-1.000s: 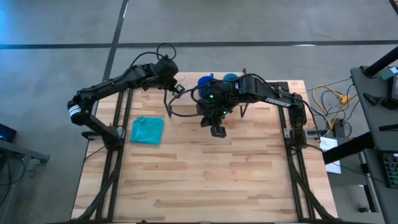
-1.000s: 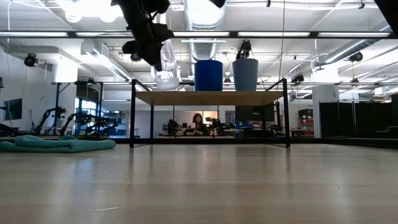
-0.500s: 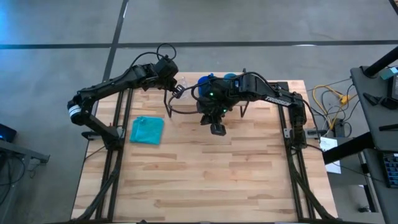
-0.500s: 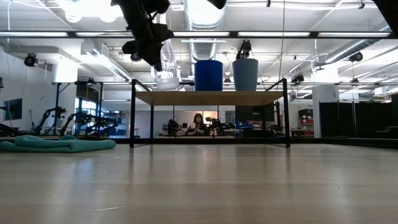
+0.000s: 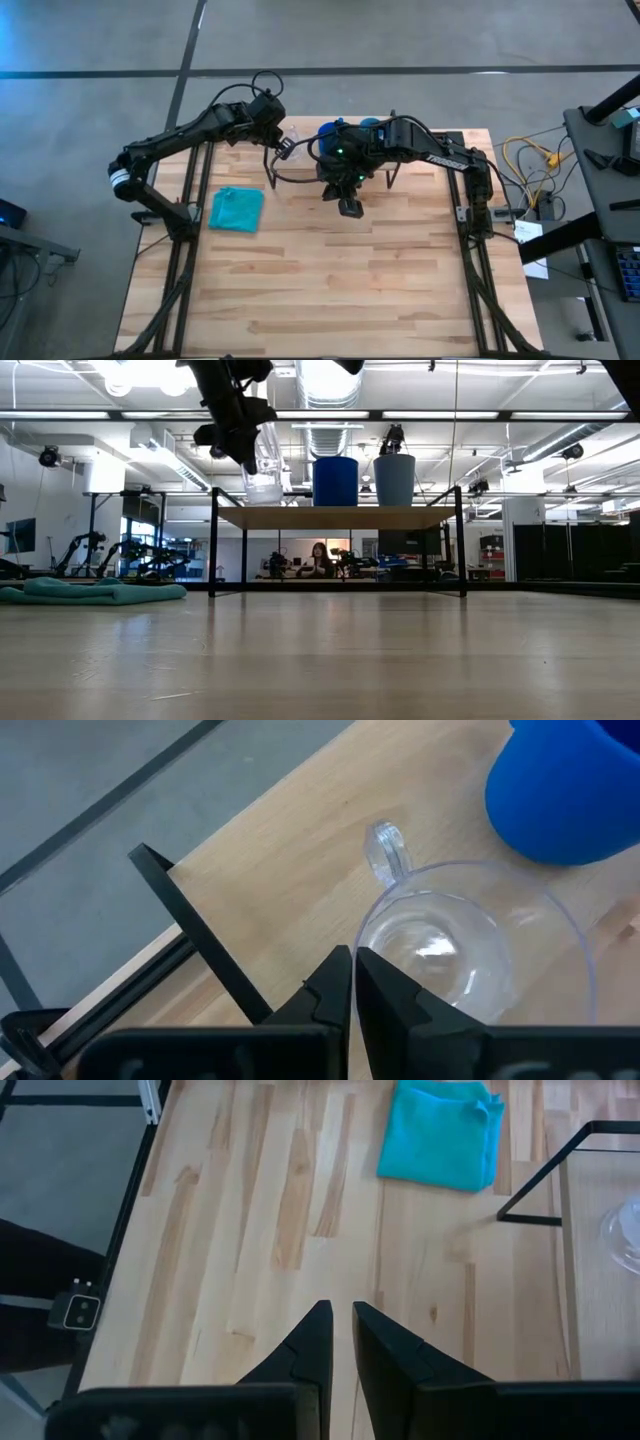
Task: Stack small to large cups/mugs on shelf
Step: Put the transparent mug on the shelf, then return to Home Position
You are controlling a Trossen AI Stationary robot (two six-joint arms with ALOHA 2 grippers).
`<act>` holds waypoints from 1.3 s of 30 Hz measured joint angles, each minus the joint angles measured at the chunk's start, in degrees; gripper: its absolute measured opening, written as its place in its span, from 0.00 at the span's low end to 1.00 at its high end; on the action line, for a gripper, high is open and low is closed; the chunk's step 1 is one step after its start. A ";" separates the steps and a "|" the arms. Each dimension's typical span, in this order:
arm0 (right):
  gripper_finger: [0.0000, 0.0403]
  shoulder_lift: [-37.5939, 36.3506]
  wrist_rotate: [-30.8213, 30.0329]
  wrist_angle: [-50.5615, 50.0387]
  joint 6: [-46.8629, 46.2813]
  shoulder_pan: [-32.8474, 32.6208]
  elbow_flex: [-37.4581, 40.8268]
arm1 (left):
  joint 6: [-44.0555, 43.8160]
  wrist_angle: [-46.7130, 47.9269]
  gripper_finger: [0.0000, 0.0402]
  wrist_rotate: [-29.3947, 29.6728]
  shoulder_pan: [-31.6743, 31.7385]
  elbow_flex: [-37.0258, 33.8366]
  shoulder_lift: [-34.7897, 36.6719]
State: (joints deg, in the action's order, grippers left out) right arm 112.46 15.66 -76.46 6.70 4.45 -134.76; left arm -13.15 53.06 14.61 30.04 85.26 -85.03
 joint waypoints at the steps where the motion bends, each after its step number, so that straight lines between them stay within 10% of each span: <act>1: 0.10 0.00 0.00 0.02 0.00 0.00 0.00 | 0.02 -0.04 0.00 0.00 0.00 0.12 0.00; 39: 0.10 0.00 0.00 -0.03 0.39 -0.02 0.00 | 0.59 -6.36 0.16 0.66 0.07 1.68 0.00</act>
State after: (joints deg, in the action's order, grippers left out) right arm 112.46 15.66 -76.49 7.09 4.43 -134.76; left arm -12.56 46.70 15.27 30.11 86.94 -85.03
